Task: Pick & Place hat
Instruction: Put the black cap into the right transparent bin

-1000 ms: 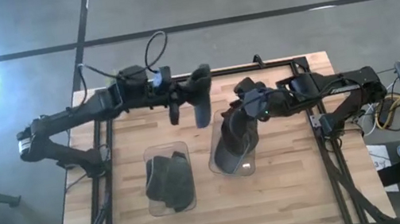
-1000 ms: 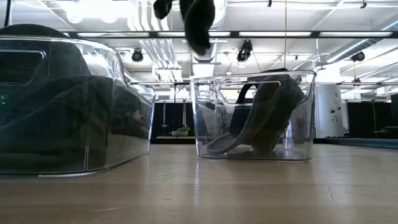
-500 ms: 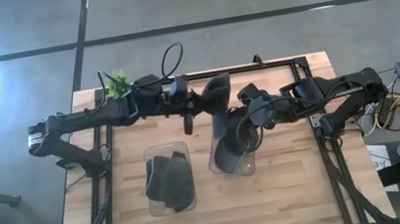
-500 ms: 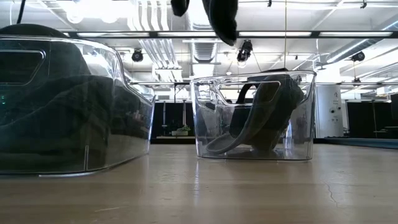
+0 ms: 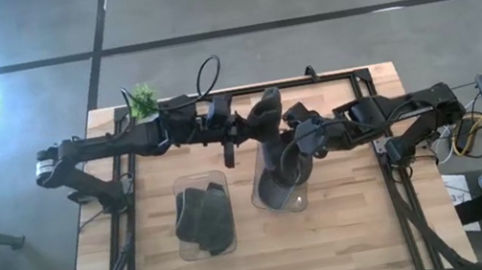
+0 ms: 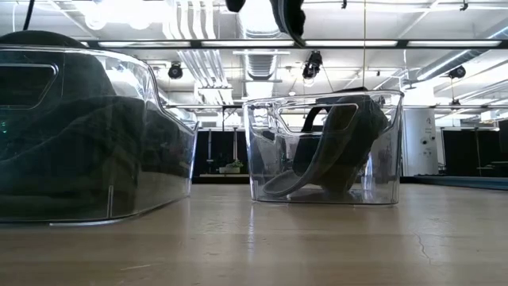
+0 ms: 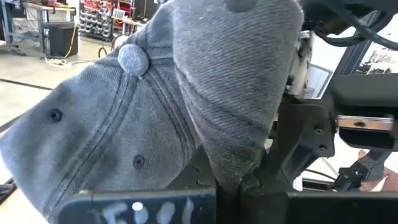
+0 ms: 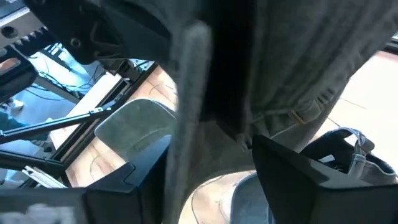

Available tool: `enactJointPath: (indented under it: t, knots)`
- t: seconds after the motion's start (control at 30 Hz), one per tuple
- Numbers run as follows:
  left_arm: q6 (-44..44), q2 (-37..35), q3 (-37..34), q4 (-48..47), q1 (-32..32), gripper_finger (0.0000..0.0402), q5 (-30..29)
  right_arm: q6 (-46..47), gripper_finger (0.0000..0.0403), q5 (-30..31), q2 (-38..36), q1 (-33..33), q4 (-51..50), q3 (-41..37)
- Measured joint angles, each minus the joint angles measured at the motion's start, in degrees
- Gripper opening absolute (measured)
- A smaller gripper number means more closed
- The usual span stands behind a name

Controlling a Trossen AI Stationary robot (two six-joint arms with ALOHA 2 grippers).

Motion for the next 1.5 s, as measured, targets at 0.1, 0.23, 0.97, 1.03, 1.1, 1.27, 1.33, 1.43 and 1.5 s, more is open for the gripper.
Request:
enactJointPath:
  t: [0.1, 0.23, 0.97, 1.03, 1.1, 1.27, 1.33, 1.43, 1.5]
  knots:
    - [0.0, 0.6, 0.0, 0.0, -0.6, 0.0000, -0.1, 0.0, 0.0182, -0.1, 0.1, 0.0, -0.3, -0.1]
    - [0.1, 0.6, 0.0, -0.2, -1.4, 0.0010, 0.0, 0.0, 0.0123, -0.1, 0.3, 0.0, -0.7, -0.1]
    - [-4.2, -9.2, -0.2, -42.4, -6.5, 0.0181, 0.1, 11.3, 0.0015, -4.4, 0.0, 6.5, 0.1, -8.6]
    - [-5.0, -10.7, -0.2, -42.5, -8.1, 0.0181, 0.1, 11.2, 0.0015, -6.0, -0.4, 5.2, 6.6, -12.8]
    - [-6.4, -12.1, -0.2, -42.6, -9.5, 0.0181, 0.1, 11.9, 0.0014, -7.3, -0.7, 4.0, 11.0, -16.9]
    - [-10.0, -15.0, -0.2, -45.5, -12.8, 0.0181, 0.0, 16.0, 0.0014, -11.6, -1.2, 1.1, 17.1, -26.2]
    - [-11.8, -15.9, -0.2, -47.5, -14.2, 0.0181, -1.3, 16.6, 0.0014, -14.4, -1.3, 0.5, 22.8, -30.2]
    - [-14.8, -16.8, -0.3, -51.4, -16.9, 0.0181, -4.6, 18.4, 0.0014, -18.2, -1.3, -0.3, 34.6, -37.3]
    - [-17.1, -17.1, -0.8, -53.8, -18.6, 0.0181, -5.7, 21.6, 0.0014, -20.6, -1.3, -0.9, 41.0, -42.0]
